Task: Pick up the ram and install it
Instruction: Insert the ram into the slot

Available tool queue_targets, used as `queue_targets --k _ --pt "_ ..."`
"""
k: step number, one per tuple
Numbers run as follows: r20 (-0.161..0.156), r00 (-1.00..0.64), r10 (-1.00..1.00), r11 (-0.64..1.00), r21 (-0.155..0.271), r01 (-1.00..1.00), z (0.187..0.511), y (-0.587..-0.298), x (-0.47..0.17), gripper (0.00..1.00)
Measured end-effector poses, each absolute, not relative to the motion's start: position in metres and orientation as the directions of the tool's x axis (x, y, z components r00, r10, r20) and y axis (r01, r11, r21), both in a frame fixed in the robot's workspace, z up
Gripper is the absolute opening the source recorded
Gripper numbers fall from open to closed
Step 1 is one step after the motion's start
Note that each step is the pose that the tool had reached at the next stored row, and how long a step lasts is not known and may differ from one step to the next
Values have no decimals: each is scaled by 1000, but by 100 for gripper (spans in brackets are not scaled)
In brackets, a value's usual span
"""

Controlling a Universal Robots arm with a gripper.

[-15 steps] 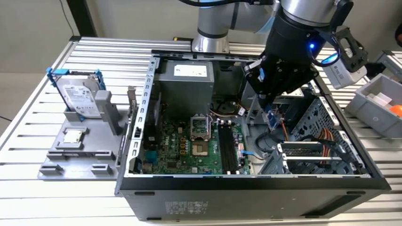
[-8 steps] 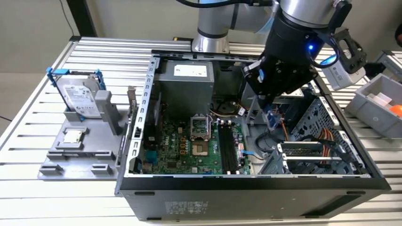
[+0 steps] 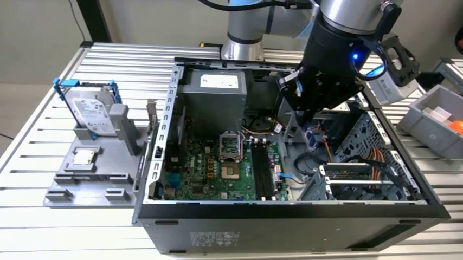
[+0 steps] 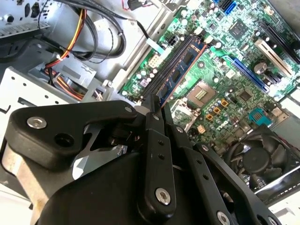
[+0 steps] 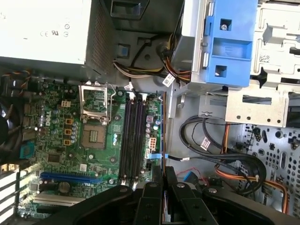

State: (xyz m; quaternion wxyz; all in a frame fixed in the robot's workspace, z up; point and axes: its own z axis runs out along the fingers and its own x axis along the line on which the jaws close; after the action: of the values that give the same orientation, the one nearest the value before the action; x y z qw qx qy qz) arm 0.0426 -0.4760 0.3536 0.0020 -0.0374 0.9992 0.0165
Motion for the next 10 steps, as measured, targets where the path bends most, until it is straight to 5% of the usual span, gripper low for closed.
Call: queue_targets --k 10 --pt "-5 -998 -64 997 33 -64 350 -476 41 0"
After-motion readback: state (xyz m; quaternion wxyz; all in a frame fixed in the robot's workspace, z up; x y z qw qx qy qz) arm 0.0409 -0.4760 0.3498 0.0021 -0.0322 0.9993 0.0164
